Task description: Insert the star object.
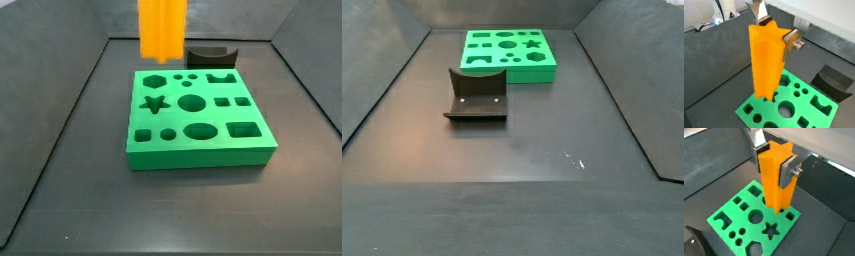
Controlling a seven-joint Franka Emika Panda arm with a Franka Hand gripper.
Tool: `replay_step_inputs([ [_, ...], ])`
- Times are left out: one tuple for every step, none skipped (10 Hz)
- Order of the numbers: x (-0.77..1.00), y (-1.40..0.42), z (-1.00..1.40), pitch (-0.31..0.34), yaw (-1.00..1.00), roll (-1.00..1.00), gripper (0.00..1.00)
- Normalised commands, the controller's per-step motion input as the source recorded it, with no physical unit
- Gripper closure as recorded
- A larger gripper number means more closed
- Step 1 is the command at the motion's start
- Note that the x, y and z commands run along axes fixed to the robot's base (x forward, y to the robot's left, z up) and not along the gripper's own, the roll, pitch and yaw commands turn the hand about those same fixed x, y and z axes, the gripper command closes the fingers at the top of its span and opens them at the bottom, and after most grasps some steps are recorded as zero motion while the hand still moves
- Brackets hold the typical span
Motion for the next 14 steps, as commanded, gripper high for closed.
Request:
replay_step_inputs([
  [0.01, 0.0, 0.0, 0.001, 0.0, -0.01, 1.0],
  [0.0, 0.02, -0.55, -0.047, 0.0, 0.04, 1.0],
  [-0.1, 0.04, -1.0, -0.024, 0.0, 0.13, 1.0],
  [-0.11, 0.07, -1.0, -0.023, 0.0, 0.13, 1.0],
  [-0.08, 0.05, -0.97, -0.019, 0.0, 0.18, 1.0],
  [0.0, 0.04, -0.79, -0.001, 0.0, 0.17, 1.0],
  [0.0, 0.06, -0.64, 0.0, 0.0, 0.12, 1.0],
  [0.0, 0.11, -0.44, -0.007, 0.05, 0.0, 1.0],
  [0.04, 0.11, -0.39, 0.0, 0.07, 0.0, 1.0],
  [0.04, 0.14, -0.29, 0.0, 0.03, 0.0, 1.0],
  [0.01, 0.16, -0.24, 0.0, 0.0, 0.0, 1.0],
  [0.0, 0.14, -0.22, 0.0, 0.0, 0.0, 1.0],
  [0.0, 0.14, -0.23, 0.0, 0.0, 0.0, 1.0],
  [0.0, 0.15, -0.23, 0.0, 0.0, 0.0, 1.0],
])
